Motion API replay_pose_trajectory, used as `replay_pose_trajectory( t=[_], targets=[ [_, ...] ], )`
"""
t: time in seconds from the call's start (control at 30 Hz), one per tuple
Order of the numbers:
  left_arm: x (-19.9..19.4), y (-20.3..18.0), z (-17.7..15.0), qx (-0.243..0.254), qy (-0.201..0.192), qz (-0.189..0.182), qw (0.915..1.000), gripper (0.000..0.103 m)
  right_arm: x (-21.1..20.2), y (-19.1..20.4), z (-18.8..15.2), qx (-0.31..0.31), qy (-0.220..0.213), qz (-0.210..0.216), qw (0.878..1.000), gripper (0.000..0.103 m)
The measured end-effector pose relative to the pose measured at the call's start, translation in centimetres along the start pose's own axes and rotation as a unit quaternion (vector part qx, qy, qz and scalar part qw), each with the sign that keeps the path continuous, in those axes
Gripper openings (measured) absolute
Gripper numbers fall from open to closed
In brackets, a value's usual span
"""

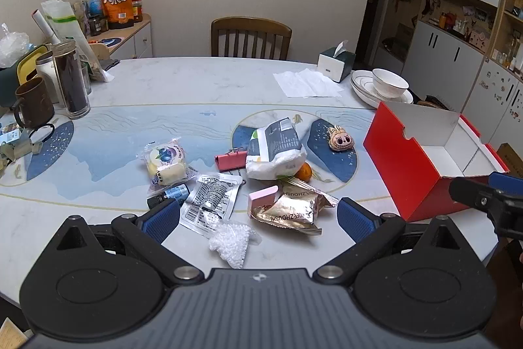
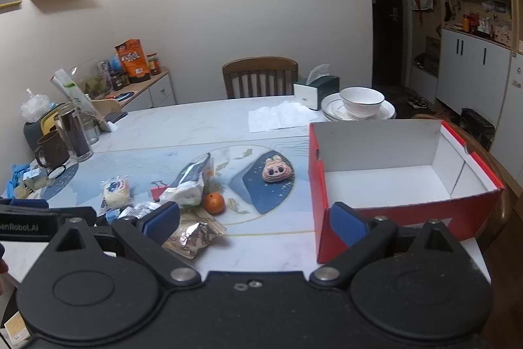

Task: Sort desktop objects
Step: 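Move both tools toward the clutter of packets on the table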

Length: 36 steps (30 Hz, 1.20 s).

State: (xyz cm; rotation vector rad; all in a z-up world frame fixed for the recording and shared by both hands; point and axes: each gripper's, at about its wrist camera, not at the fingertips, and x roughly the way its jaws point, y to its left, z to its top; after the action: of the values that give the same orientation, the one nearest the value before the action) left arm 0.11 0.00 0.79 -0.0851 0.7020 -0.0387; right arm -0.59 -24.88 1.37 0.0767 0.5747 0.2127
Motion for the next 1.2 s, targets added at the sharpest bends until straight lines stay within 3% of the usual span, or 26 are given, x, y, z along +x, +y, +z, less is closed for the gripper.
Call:
replay_pose_trajectory(
  t=[0.43, 0.73, 0.83, 0.93, 1.03, 1.2],
  targets=[
    [1.1, 1.5, 0.2, -0.011, -0.006, 0.014, 0.9998, 0.103, 0.9, 1.8, 0.0, -0.042, 0.002, 0.033, 0.999, 0.099],
    [4.8, 5.1, 0.9, 0.012, 0.005, 0.019, 0.9997, 0.103, 4.1, 3.4, 0.2, -0.033, 0.02, 0.013, 0.999, 0.099],
    [6.2, 6.5, 0.9, 0.028, 0.011, 0.008, 0.9995, 0.103, 5.3, 4.0, 0.3, -0.028, 0.029, 0.009, 0.999, 0.099],
    [7.1, 7.2, 0.6, 0.064, 0.015, -0.03, 0.9974, 0.103, 6.6, 4.8, 0.3, -0.024, 0.041, 0.001, 0.999, 0.099],
    [7.9, 6.9, -0.2, 0.107, 0.028, -0.067, 0.9916, 0.103, 7.7, 5.4, 0.3, -0.021, 0.046, -0.008, 0.999, 0.099],
    [9.2, 5.9, -1.4, 0.148, 0.041, -0.096, 0.9834, 0.102, 10.2, 6.0, 0.1, -0.009, 0.062, -0.015, 0.998, 0.099]
  ],
)
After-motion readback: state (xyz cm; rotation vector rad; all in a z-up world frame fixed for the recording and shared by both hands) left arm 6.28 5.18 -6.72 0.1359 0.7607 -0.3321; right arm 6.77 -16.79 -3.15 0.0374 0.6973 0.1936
